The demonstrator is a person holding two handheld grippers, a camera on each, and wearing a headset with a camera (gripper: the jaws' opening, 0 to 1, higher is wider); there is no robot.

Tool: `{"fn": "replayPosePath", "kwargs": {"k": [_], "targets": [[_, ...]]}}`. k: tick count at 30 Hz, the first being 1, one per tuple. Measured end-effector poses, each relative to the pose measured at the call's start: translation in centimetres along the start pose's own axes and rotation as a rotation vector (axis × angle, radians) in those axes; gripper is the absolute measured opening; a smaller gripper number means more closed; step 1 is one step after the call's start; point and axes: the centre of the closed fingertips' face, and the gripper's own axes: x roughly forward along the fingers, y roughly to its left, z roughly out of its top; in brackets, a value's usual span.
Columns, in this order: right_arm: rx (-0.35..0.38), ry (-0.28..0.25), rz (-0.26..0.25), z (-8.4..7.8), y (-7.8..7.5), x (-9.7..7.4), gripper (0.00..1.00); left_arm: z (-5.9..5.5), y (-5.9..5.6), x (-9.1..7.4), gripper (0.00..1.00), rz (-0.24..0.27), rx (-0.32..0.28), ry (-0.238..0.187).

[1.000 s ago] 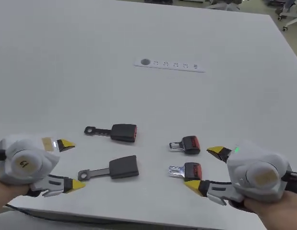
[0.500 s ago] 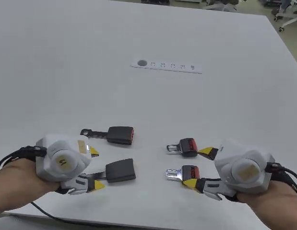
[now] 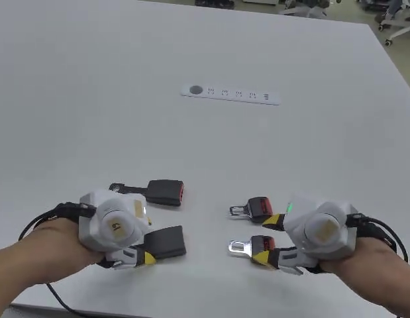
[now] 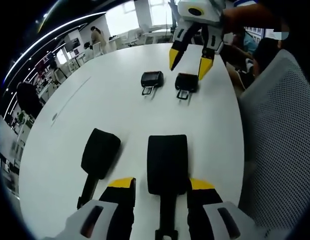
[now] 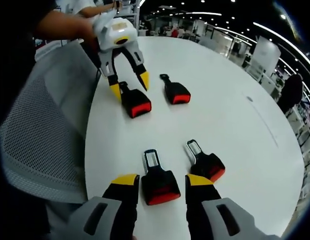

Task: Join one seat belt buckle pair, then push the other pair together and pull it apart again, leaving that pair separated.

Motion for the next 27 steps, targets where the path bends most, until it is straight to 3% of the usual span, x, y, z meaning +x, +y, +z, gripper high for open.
{"fn": "replayPosePath", "kwargs": {"k": [6,16,27], "targets": [[-0.031,0.031,0.034,-1.1,0.0,0.1,0.34,0.8,-0.1,0.6,0.42,-0.027,0.026,0.003],[-0.083,0.085,0.081,-2.1,0.2,1.0,0.32,0.9,-0.7,1.3,0.39,-0.083,0.107,0.030],[-0.119,0.116,0.095,-2.8,0.2,1.6,0.31,0.3,-1.0,1.2,0.35,-0.140,0.203,0.060]]}}
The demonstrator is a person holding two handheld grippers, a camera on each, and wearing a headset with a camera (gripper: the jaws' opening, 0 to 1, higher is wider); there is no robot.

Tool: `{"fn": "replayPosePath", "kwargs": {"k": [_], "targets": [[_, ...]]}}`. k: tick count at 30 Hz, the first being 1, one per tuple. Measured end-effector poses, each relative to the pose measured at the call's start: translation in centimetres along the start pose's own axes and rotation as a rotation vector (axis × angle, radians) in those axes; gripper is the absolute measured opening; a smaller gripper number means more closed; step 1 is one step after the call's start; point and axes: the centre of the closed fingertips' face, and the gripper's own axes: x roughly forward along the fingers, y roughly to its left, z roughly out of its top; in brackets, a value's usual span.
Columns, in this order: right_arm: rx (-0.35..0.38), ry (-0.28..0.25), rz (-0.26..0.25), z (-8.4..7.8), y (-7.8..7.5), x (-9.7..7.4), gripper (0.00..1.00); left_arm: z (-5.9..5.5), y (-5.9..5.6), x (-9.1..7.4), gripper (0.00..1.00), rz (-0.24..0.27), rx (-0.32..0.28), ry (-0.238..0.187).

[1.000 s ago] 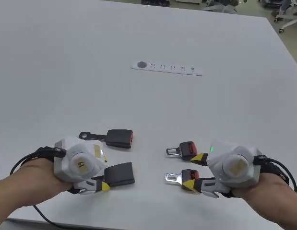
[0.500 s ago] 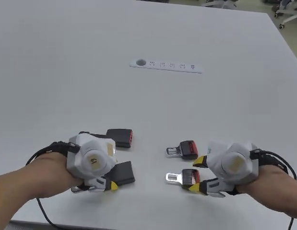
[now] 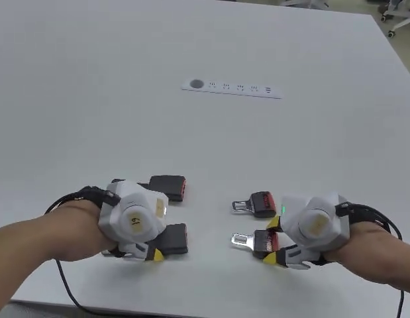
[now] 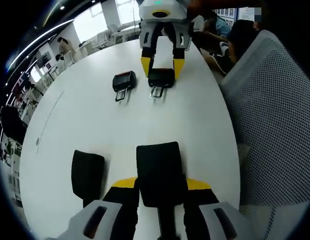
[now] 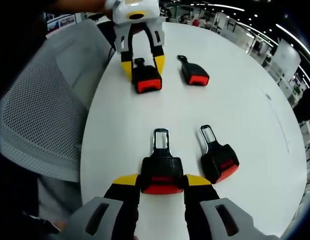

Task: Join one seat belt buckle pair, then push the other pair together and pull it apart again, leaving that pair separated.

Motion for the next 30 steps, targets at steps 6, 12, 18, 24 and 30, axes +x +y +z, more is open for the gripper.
{"fn": "replayPosePath", "kwargs": {"k": [6,12,18,24,30], "targets": [[-0.010,0.003,0.010,-0.09,-0.01,0.12,0.32,-0.09,0.05,0.14,0.35,-0.015,0.016,0.001],[-0.034,0.015,0.013,-0.15,-0.05,0.18,0.32,-0.03,-0.02,0.22,0.35,-0.035,0.041,0.018],[-0.033,0.009,0.040,-0.16,0.16,0.37,0.32,-0.01,-0.06,0.26,0.34,-0.055,0.049,0.026],[-0.031,0.009,0.050,-0.20,0.21,0.45,0.32,0.14,-0.26,0.29,0.34,-0.061,0.055,0.020],[-0.030,0.024,0.052,-0.27,0.16,0.42,0.32,0.10,-0.30,0.34,0.34,-0.068,0.059,0.030]]}}
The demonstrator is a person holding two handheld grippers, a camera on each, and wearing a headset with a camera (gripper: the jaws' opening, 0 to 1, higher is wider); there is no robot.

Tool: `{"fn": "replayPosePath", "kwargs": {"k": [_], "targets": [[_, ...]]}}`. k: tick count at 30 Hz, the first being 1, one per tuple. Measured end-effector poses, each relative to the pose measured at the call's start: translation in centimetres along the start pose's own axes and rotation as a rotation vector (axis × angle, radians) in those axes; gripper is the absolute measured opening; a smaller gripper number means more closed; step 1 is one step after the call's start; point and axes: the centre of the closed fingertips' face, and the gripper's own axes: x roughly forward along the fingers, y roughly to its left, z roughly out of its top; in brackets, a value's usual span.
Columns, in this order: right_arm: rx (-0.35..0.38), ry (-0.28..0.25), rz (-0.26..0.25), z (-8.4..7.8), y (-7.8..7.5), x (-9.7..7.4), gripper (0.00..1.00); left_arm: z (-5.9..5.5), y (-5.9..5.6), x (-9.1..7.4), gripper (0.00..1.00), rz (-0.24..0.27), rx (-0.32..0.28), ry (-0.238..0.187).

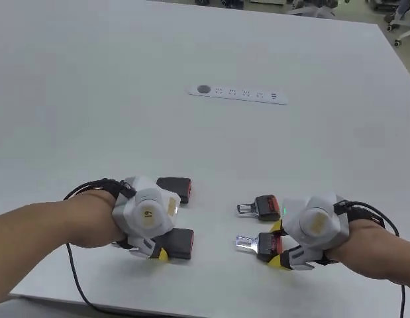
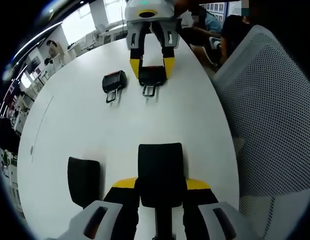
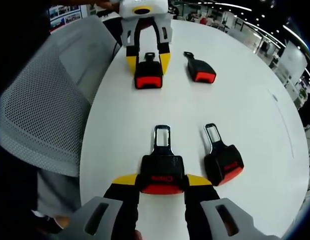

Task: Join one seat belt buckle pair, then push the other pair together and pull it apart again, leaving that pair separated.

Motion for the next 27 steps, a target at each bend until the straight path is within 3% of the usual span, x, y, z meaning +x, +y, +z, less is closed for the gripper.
{"fn": "replayPosePath", "kwargs": {"k": [9,17,27], "targets": [[0.000,0.007,0.006,0.5,0.1,0.3,0.31,0.1,-0.1,0.0,0.34,-0.006,-0.013,-0.007],[0.017,-0.036,0.012,3.7,1.3,1.6,0.31,0.2,-0.1,0.0,0.34,-0.008,-0.006,0.012],[-0.006,-0.041,0.028,6.7,2.1,3.0,0.31,0.1,-0.1,-0.2,0.34,-0.009,-0.016,0.012]]}}
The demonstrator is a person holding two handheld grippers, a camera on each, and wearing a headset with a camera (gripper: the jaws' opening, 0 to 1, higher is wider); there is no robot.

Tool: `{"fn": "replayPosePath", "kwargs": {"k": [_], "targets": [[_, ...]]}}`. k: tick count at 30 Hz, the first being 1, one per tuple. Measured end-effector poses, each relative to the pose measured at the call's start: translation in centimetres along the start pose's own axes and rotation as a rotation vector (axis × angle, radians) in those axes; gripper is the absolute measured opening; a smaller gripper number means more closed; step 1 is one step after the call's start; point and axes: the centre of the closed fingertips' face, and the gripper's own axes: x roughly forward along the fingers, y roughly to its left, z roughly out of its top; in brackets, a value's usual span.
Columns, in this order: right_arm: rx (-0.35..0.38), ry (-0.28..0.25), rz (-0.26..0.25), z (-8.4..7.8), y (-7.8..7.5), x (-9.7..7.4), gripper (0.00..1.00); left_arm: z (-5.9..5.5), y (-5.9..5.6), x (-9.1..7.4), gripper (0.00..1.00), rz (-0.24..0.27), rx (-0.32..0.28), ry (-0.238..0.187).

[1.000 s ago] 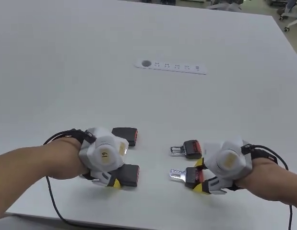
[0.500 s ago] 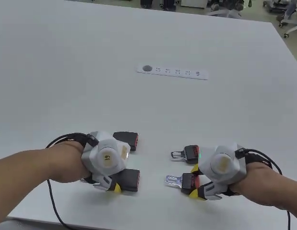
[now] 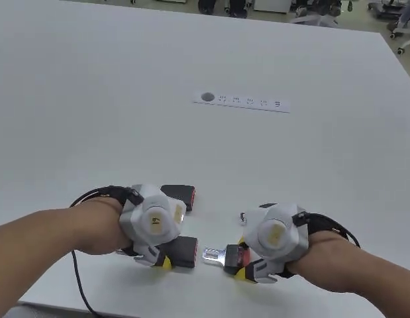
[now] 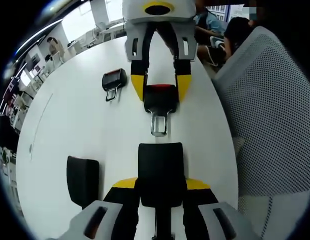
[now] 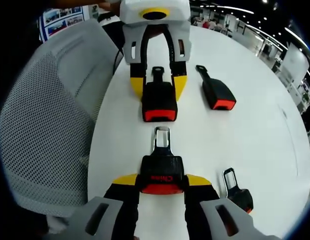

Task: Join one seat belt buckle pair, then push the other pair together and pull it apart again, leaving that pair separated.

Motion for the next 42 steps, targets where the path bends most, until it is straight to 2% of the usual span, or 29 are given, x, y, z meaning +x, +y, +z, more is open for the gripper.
{"fn": "replayPosePath", "kwargs": {"k": [4,11,17,19,22,28,35,42], "targets": [[-0.009,0.008,-0.001,0.8,0.0,0.4,0.31,-0.1,0.1,0.0,0.34,0.003,-0.003,0.004],[-0.037,0.021,-0.013,1.0,-0.2,0.7,0.31,-0.2,0.1,0.0,0.34,0.005,-0.010,0.004],[-0.055,-0.011,-0.018,1.7,-0.2,1.2,0.31,-0.1,0.1,0.0,0.34,0.006,-0.020,0.003],[-0.034,-0.042,-0.014,2.4,-0.1,1.1,0.31,-0.1,0.1,0.1,0.34,0.006,-0.018,0.003],[-0.046,-0.042,-0.020,2.4,-0.1,1.4,0.31,-0.1,0.1,0.1,0.34,0.009,-0.022,0.001],[-0.013,-0.091,-0.023,2.5,0.0,1.1,0.30,-0.1,0.1,0.0,0.34,0.009,-0.021,-0.017],[-0.031,-0.090,-0.041,3.0,-0.1,1.6,0.29,-0.1,0.1,0.2,0.33,-0.007,-0.023,-0.015],[-0.034,-0.088,-0.030,3.2,-0.2,1.8,0.29,-0.1,0.0,0.2,0.33,-0.010,-0.017,-0.030]]}}
